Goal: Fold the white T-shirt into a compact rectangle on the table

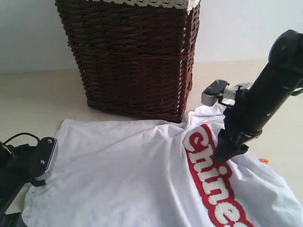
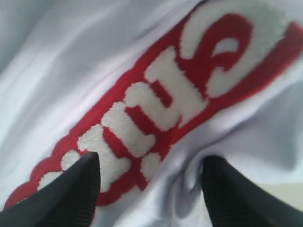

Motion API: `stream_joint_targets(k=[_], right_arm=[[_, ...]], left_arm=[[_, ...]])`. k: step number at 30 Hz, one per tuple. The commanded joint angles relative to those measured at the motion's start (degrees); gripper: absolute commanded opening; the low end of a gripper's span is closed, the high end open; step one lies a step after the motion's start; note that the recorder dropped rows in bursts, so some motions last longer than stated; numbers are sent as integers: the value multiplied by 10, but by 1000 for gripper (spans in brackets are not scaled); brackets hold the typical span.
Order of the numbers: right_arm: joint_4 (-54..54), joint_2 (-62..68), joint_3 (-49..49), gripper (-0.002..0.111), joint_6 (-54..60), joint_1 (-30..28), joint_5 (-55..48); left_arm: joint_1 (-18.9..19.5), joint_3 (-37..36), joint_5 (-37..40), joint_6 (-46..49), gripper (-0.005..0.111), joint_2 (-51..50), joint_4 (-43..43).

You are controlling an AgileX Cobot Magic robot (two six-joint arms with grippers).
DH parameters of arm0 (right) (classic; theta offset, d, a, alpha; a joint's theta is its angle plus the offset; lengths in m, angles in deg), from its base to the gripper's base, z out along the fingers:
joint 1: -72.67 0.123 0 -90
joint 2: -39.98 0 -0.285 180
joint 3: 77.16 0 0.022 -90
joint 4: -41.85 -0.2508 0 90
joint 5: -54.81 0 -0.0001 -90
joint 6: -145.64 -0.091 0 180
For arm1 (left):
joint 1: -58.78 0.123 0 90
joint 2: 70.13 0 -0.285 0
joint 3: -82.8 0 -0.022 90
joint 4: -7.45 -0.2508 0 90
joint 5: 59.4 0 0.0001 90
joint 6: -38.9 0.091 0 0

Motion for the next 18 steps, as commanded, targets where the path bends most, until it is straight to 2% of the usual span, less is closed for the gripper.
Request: stream_joint_targets(k=[1,5,9,11,14,18], right_arm=[[69,-60,1,61,-56,-2,80],[109,-75,1,61,-116,-40,185],[53,-50,1,61,-186,-123,216],[-24,-27,1,61,-172,-169,192],[-132,12,1,57,-90,-225,131],[-219,66,1,55,-19,-257,53]], left_arm=[[-3,-12,5,-6,100,-20,-7],[-3,-12,5,-6,100,-20,-7],[-3,-12,5,-6,100,-20,-7],[-3,-12,5,-6,100,-20,-7],[-3,-12,5,-6,100,-20,-7],[-3,-12,5,-6,100,-20,-7]])
